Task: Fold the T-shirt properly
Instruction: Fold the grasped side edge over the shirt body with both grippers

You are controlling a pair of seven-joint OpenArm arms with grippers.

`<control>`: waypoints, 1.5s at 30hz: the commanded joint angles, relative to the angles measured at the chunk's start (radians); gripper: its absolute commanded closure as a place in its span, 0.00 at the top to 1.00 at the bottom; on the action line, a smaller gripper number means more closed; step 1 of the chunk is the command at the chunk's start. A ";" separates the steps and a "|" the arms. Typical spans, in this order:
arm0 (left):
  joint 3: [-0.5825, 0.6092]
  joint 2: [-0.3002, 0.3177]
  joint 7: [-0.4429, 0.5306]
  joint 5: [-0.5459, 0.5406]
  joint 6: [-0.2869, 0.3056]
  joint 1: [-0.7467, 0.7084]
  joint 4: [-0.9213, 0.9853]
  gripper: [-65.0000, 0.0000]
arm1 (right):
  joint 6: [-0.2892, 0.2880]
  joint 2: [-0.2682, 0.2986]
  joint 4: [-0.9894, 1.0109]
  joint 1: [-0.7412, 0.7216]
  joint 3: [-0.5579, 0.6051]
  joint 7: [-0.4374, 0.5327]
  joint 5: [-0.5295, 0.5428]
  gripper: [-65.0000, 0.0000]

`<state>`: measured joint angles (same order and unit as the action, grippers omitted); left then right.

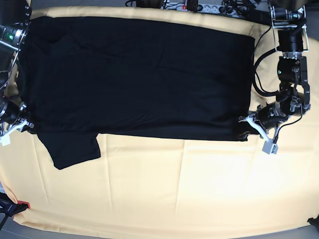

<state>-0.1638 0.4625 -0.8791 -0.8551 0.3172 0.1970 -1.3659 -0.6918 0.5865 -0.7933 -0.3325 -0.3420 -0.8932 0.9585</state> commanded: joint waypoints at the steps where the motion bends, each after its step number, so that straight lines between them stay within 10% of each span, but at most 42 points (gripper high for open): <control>1: -0.007 0.017 0.019 -0.018 0.006 0.023 -0.015 0.00 | -0.006 0.028 -0.014 -0.029 -0.005 0.032 0.010 0.00; 27: -0.006 0.017 0.223 0.076 0.080 0.203 0.041 0.00 | -0.006 0.019 -0.129 -0.172 0.100 0.196 -0.204 0.00; 36: -0.007 0.055 -0.118 -0.286 0.363 0.198 0.042 0.00 | -0.006 0.044 -0.130 -0.162 0.139 0.044 -0.068 0.00; 45: -0.007 0.117 -0.357 -0.517 0.371 0.190 0.042 0.00 | -0.006 0.108 -0.159 -0.059 0.139 -0.026 0.014 0.00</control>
<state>-0.1638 0.5564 -1.2530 -1.3415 0.6857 0.3649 -1.3087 -0.6926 0.6601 -0.9302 -0.3611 -0.1955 -0.9367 0.9493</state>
